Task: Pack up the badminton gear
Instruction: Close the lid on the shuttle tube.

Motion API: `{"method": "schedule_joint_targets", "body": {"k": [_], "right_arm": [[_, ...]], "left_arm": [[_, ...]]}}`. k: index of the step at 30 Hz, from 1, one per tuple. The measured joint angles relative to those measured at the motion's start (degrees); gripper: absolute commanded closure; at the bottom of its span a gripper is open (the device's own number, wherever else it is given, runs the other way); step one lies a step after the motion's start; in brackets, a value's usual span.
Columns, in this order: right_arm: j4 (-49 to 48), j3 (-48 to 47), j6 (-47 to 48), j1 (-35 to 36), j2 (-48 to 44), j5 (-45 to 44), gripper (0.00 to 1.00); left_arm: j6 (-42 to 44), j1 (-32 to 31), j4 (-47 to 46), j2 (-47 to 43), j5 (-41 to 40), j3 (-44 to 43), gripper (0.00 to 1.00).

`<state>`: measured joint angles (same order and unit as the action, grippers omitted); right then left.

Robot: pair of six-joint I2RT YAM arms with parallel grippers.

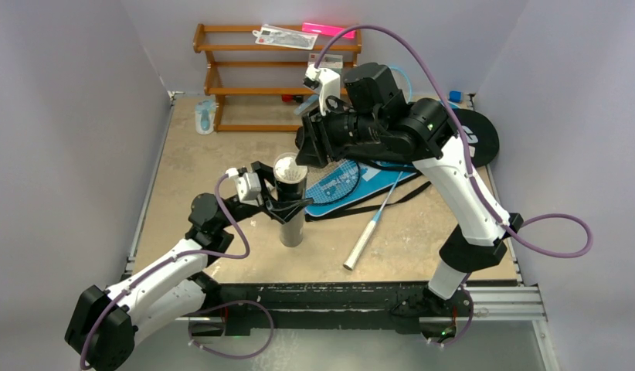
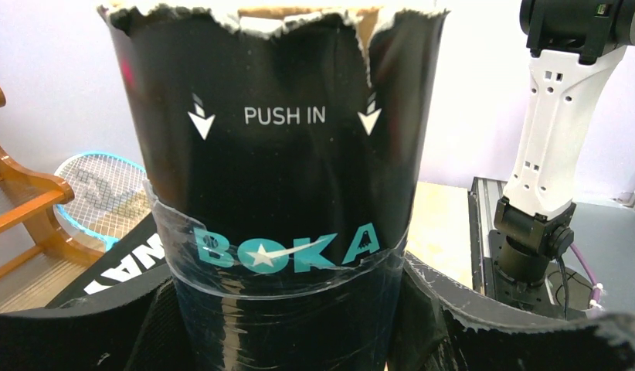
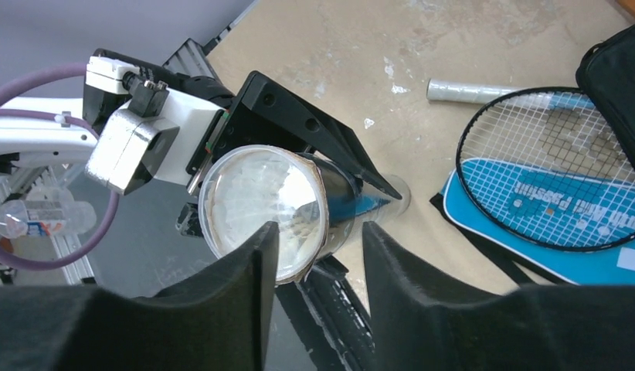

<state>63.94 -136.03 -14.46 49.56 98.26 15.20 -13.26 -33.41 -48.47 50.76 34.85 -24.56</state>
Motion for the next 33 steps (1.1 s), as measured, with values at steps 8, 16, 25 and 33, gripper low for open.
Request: {"method": "schedule_joint_targets", "body": {"k": [8, 16, 25, 33], "right_arm": [[-3.52, 2.45, -0.96, 0.0, -0.24, 1.62, 0.25], [-8.59, 5.95, -2.47, 0.0, -0.26, 4.07, 0.16], [-11.69, 7.23, -3.54, 0.0, -0.28, 5.22, 0.15], [-14.34, 11.3, -4.37, 0.0, -0.52, 5.27, 0.15]], "left_arm": [[0.85, 0.0, 1.25, -0.76, -0.26, 0.0, 0.22], [3.41, 0.0, 11.54, -6.95, -2.91, -2.73, 0.18], [6.23, 0.0, 24.44, -10.4, -5.2, -9.73, 0.11], [9.01, 0.0, 41.44, -13.57, -5.33, -17.2, 0.02]]}}
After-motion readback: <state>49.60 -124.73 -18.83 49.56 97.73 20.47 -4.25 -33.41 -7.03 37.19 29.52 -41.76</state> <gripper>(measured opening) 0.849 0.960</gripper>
